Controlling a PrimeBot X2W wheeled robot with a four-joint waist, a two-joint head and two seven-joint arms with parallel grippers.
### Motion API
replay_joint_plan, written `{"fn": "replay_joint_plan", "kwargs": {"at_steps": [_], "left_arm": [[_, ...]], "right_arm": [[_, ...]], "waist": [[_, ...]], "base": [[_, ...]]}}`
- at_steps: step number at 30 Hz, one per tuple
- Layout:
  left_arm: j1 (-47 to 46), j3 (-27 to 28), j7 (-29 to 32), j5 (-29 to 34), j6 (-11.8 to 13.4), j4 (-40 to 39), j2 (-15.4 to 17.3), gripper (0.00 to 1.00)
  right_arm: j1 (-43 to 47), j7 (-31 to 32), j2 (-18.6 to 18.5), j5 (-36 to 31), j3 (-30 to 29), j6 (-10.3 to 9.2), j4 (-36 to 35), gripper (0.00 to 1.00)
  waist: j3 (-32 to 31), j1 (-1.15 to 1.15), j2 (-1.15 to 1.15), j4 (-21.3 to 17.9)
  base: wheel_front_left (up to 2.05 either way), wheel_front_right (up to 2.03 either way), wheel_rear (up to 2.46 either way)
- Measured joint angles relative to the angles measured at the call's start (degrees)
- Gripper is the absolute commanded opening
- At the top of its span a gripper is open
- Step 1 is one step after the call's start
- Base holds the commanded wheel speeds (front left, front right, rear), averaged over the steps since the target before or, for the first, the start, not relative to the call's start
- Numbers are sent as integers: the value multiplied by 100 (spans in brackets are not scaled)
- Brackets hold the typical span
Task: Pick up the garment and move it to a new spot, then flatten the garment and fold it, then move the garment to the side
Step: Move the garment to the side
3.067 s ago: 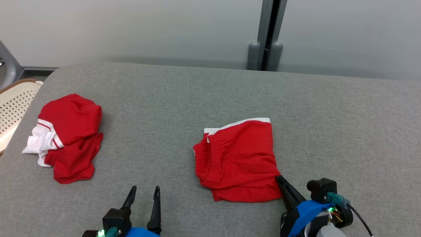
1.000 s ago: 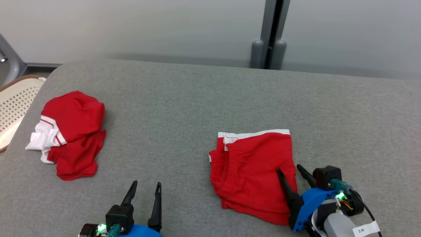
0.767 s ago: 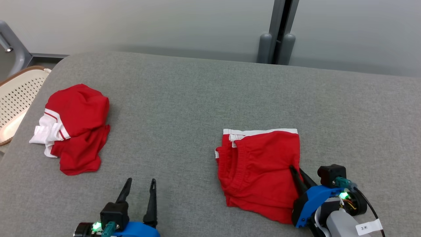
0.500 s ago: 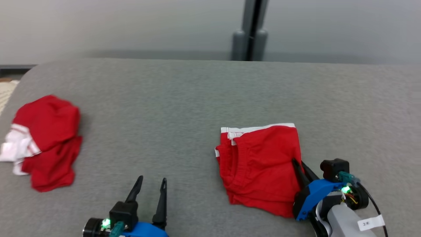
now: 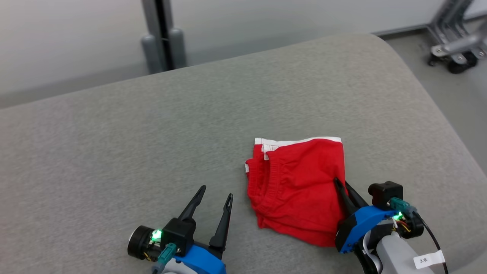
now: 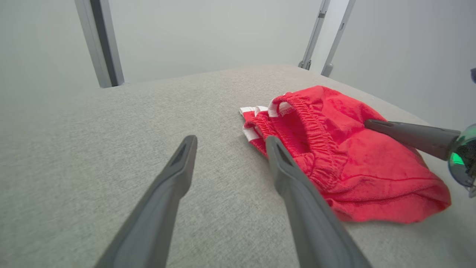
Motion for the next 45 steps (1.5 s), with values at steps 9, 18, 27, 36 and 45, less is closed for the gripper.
{"fn": "replay_joint_plan", "kwargs": {"at_steps": [9,18,27,36,45], "left_arm": [[-57,83,1,105,15,183,0,100],[-192,388,0,269,-35,259,124,100],[-463,632,-15,378,-97,127,234,100],[-650,783,-19,409,-134,102,166,100],[-650,1090,-7,364,-13,234,112,100]], "right_arm": [[-120,-2,-3,-413,186,0,41,0],[-1358,98,-485,-1534,-620,1,503,0],[-2254,657,-1661,-2591,-2072,1,791,0],[-2290,783,-1763,-3796,-3628,1,216,100],[-2290,94,-382,-4475,-4312,1,-543,100]], "waist": [[89,0,0,-360],[455,0,0,22],[1032,0,0,658],[1227,0,0,997],[882,0,0,1151]], "base": [[0,0,0],[0,0,0],[0,0,0],[0,0,0],[0,0,0]]}}
